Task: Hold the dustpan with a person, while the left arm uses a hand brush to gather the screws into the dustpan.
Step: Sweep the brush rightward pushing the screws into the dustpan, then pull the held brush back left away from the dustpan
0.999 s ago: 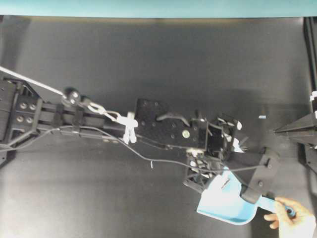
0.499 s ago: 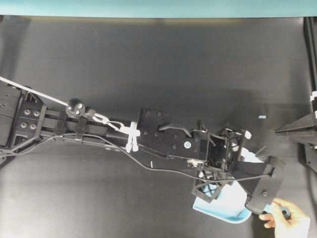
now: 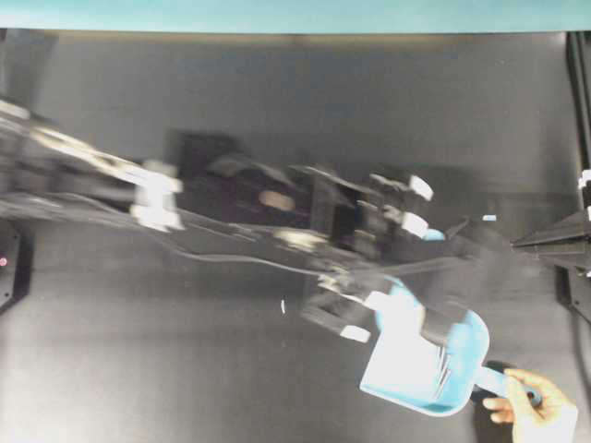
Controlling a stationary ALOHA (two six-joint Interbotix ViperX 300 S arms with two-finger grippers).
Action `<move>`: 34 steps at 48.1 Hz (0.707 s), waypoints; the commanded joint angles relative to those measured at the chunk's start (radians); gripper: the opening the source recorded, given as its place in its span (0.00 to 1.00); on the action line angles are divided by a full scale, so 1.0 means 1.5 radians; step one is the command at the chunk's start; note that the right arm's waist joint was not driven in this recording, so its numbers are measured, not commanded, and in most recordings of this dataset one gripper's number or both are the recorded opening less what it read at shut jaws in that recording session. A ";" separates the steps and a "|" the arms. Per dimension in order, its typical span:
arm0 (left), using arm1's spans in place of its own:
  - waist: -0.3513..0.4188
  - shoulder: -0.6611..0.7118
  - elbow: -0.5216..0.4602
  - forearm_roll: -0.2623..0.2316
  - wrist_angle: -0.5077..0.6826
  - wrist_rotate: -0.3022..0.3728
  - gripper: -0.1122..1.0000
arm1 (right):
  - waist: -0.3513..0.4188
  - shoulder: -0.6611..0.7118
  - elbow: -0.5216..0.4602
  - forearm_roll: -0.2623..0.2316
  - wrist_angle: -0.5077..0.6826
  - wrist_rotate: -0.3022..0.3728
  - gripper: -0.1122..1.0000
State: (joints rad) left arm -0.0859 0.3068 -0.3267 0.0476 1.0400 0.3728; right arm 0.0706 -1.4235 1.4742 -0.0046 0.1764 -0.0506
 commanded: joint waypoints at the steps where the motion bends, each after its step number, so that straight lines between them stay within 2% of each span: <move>1: 0.003 -0.053 0.075 0.001 -0.026 -0.002 0.37 | 0.000 0.003 -0.002 -0.001 -0.003 -0.004 0.10; 8: 0.003 -0.124 0.220 0.001 -0.118 -0.016 0.37 | 0.000 0.002 -0.002 -0.001 -0.002 -0.004 0.10; 20: 0.004 -0.249 0.415 0.001 -0.302 -0.087 0.37 | 0.000 0.001 -0.003 -0.001 -0.002 -0.004 0.10; 26: 0.006 -0.290 0.484 0.001 -0.345 -0.108 0.37 | 0.000 -0.001 -0.002 -0.001 -0.001 -0.004 0.10; 34: 0.008 -0.313 0.520 0.001 -0.354 -0.124 0.37 | 0.000 -0.002 -0.003 -0.001 -0.001 -0.004 0.10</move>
State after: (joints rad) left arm -0.0767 -0.1335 0.4479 0.0476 0.5262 0.1917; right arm 0.0706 -1.4297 1.4742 -0.0046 0.1779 -0.0506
